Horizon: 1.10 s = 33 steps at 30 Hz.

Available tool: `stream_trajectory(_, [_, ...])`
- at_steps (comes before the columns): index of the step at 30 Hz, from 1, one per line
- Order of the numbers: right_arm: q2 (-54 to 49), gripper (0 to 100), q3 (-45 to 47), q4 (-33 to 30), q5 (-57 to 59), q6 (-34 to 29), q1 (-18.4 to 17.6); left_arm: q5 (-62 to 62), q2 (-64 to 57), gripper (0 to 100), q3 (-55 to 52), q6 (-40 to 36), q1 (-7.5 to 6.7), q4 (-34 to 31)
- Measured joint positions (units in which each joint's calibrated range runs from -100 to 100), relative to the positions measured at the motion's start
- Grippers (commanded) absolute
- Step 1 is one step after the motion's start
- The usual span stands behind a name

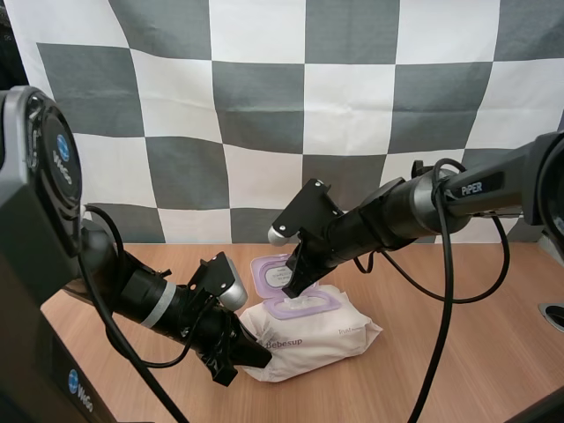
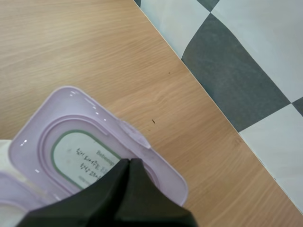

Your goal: Open the wet wipes lid

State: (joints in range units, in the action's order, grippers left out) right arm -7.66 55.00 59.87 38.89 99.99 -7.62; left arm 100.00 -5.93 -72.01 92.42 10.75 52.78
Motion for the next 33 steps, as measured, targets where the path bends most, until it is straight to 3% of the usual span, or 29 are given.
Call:
stream_trajectory(14, [1.3, 0, 0.0, 0.3, -1.6, 0.0, -1.0, 0.0, 0.0, 1, 0.0, 0.0, 0.00, 0.7])
stream_trajectory(16, [1.1, 0, 0.0, 0.3, -1.6, 0.0, -1.0, 0.0, 0.0, 10, 0.0, 0.0, 0.00, 1.0])
stream_trajectory(18, [0.8, 0, 0.0, 0.1, -1.6, 0.0, -1.0, 0.0, 0.0, 26, 0.0, 0.0, 0.00, 0.9])
stream_trajectory(19, [0.4, 9, 0.0, 0.1, -1.6, 0.0, -1.0, 0.0, -0.5, 38, 0.0, 0.0, 0.00, 0.5])
stream_trajectory(20, [0.1, 24, 0.0, -0.2, -1.9, 0.0, -1.0, 0.0, -1.1, 48, 0.0, 0.0, 0.00, 0.4])
stream_trajectory(22, [-0.9, 60, 0.0, -0.6, -3.1, 0.0, -1.0, -0.9, -2.8, 75, 0.3, 0.0, 0.00, 0.4])
stream_trajectory(24, [-2.0, 96, 0.0, -0.6, -5.2, 0.0, -1.0, -3.9, -4.6, 93, 0.6, 0.0, 0.00, 0.5])
stream_trajectory(26, [-3.4, 100, 0.0, -0.6, -9.0, 0.0, -1.0, -6.3, -7.0, 99, 0.9, 0.0, 0.00, 0.4])
stream_trajectory(33, [-11.1, 100, 0.4, -7.3, -16.2, -0.9, -1.0, -11.2, -17.8, 100, 1.5, -10.9, 0.00, 0.2])
